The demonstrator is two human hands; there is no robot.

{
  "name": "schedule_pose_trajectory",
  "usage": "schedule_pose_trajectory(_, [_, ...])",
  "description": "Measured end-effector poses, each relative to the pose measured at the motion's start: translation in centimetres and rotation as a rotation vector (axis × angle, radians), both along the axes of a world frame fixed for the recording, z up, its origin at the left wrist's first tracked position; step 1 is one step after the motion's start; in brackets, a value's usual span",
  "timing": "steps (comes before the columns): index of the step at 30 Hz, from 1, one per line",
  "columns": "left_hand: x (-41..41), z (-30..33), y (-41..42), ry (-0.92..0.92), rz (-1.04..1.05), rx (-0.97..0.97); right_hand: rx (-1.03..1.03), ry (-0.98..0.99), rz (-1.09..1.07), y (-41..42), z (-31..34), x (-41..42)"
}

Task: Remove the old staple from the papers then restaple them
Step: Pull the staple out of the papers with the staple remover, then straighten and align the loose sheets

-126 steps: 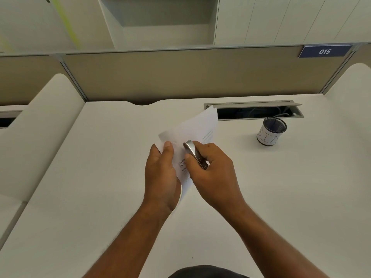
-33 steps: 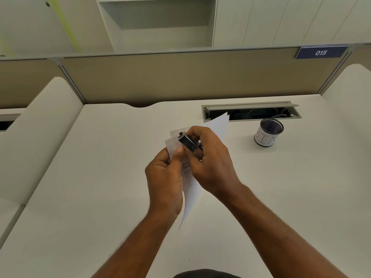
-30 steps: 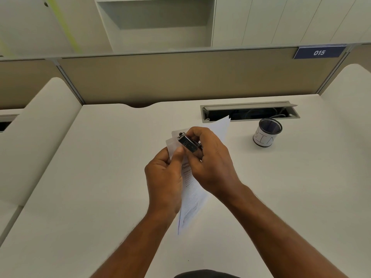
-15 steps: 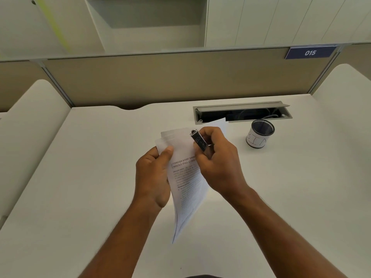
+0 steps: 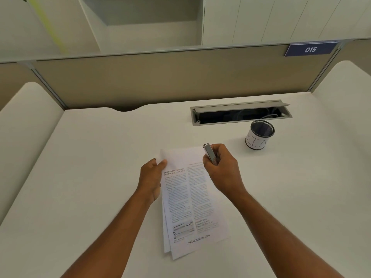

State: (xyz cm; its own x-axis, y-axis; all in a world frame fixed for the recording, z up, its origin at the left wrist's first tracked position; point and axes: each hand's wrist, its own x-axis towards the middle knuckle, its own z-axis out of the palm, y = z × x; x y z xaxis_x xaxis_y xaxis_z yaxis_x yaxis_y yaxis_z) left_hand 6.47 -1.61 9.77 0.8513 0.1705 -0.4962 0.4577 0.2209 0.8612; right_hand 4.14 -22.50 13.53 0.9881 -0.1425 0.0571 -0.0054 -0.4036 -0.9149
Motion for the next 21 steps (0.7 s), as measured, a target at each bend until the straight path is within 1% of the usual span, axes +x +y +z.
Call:
schedule_pose_trajectory(6, [0.5,-2.9,-0.6,-0.014,-0.064,0.196,-0.046,0.103,-0.21,-5.1,-3.8,3.8])
schedule_pose_trajectory(10, [0.7,-3.7,-0.6,-0.018,-0.072,0.206,-0.098,0.129,-0.388,-10.2,-4.7,7.6])
schedule_pose_trajectory(15, [0.9,-4.4,-0.7,-0.03,-0.066,0.218,-0.144,0.123,-0.579,-15.8,-3.3,12.3])
schedule_pose_trajectory(17, [1.0,-4.5,-0.6,-0.034,-0.066,0.228,-0.158,0.144,-0.613,-17.3,-2.8,13.7])
schedule_pose_trajectory(21, [1.0,-4.7,-0.6,-0.039,-0.06,0.237,-0.207,0.18,-0.599,-18.8,-2.4,15.1])
